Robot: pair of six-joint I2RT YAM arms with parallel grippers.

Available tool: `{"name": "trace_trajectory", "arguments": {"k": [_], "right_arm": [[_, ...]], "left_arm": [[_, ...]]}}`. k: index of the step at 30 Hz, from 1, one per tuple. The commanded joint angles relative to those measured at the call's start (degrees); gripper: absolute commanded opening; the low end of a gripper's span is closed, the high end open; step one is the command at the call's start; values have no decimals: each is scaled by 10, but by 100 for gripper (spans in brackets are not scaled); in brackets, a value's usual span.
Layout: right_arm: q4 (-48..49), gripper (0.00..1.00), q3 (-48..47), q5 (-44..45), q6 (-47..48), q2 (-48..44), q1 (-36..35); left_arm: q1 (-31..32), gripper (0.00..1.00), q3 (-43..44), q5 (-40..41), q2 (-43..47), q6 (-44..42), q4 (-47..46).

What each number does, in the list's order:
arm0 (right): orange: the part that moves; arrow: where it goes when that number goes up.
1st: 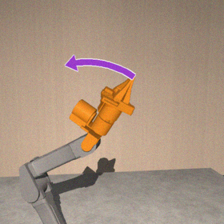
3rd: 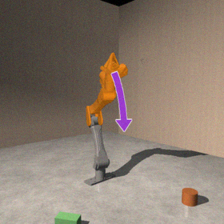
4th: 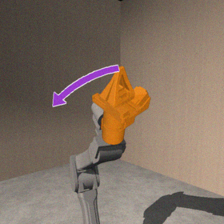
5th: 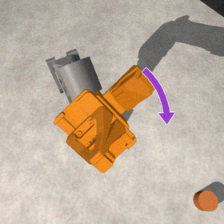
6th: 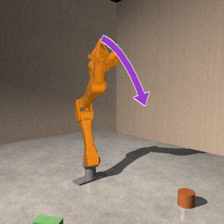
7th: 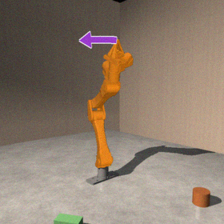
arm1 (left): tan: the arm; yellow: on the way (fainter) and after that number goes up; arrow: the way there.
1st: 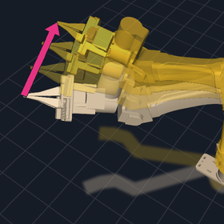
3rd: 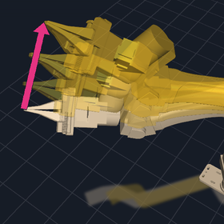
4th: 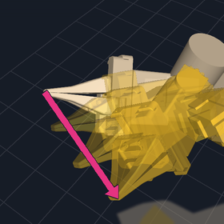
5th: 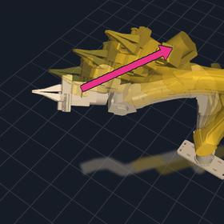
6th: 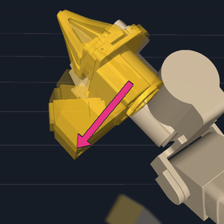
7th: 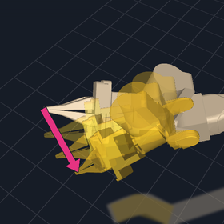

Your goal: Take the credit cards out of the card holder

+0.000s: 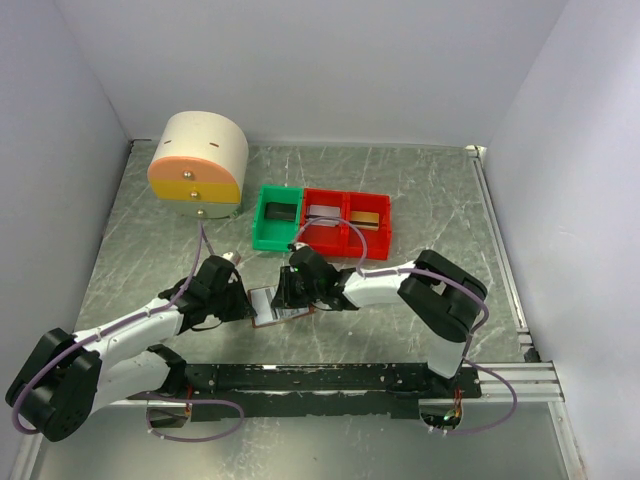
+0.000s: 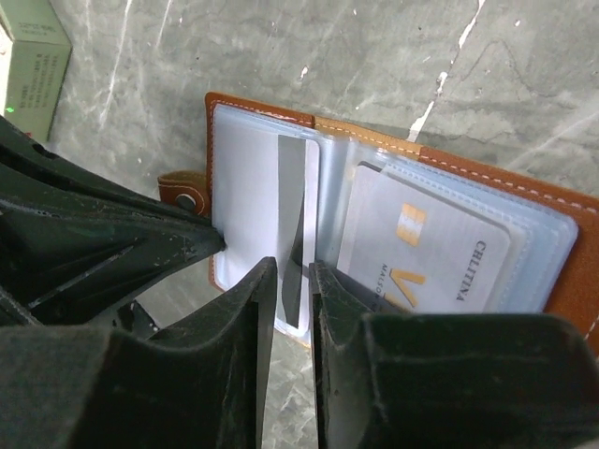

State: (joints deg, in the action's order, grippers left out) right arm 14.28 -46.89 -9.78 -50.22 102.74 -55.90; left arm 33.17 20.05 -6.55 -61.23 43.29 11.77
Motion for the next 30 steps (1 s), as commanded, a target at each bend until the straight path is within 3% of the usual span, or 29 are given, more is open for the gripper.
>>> {"name": "trace_trajectory", "arguments": {"k": [1,19,23,30], "right_arm": [[-90,22,-39,88,27,12,-21],[-126,25,-63,111,47,-8,-30],[-132,30,-67,110,47,12,-30],[-21,22,-23,36,22,14,-28]], "left_arm": [[2,14,-12,13,-10,-11,9],[2,12,1,26,-15,-16,20],[2,12,6,27,-17,-18,22],[2,12,2,23,-16,-15,17]]}}
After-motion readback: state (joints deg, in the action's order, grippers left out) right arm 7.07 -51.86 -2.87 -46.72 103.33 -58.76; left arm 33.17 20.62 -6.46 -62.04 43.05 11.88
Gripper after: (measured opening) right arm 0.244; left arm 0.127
